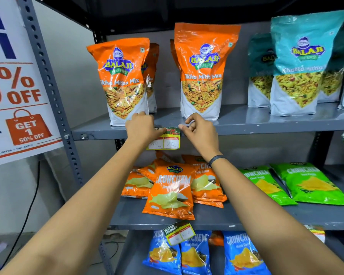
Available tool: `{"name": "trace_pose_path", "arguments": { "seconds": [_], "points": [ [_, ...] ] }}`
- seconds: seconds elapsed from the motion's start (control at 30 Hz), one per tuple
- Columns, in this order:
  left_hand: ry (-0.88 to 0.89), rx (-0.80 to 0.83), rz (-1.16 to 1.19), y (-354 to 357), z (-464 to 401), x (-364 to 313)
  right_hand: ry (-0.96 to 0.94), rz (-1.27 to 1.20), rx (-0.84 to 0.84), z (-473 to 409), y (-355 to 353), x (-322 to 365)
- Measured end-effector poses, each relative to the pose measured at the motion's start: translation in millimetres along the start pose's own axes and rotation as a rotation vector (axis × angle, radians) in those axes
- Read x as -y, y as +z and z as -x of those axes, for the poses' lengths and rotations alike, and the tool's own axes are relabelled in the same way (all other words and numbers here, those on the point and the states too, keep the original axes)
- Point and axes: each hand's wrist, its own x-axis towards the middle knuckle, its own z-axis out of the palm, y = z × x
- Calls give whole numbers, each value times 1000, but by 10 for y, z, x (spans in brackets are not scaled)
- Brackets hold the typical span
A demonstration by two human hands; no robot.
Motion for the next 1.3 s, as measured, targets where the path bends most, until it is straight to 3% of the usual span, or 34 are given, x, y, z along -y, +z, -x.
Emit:
{"name": "trace_pose_path", "arguments": {
  "seconds": [0.1, 0.2, 0.3, 0.47, 0.57, 0.67, 0.87, 0.97, 1.1, 1.17, 1.3],
  "points": [
    [-2, -256, -66, -28, 130, -303, -11, 8, -121, 55, -342, -210],
    [218, -452, 56, 29, 253, -956, 10, 59, -264, 91, -781, -563],
    [288, -183, 350, 164, 378, -1774, 60, 115, -433, 103, -1265, -1008],
    [342, 191, 490, 570, 423, -3174, 57, 295, -677, 78, -2276, -1887],
    [288, 375, 620, 773, 348, -3906, 47, 445, -717, -7, -2766, -2371],
    [215, 435, 766, 845, 290, -4494, 114, 520, -606, -108, -3102, -2810],
    [108, 284, 777, 854, 212, -4927, -101, 333, -294, -296, -3406, -3206],
    [135, 254, 723, 783, 205, -4951, -1, 154, -205, -455, -3503, -3232],
    [131, 275, 713, 632, 168, -4993, 179, 47, 38, -711, -3644, -3240],
    [150, 260, 722, 565, 133, -5003, 195, 47, 85, -768, -3687, -3251],
    [176, 215, 608, 530, 46, -4901, 152, -26, 26, -693, -3710, -3272]
  ]
}}
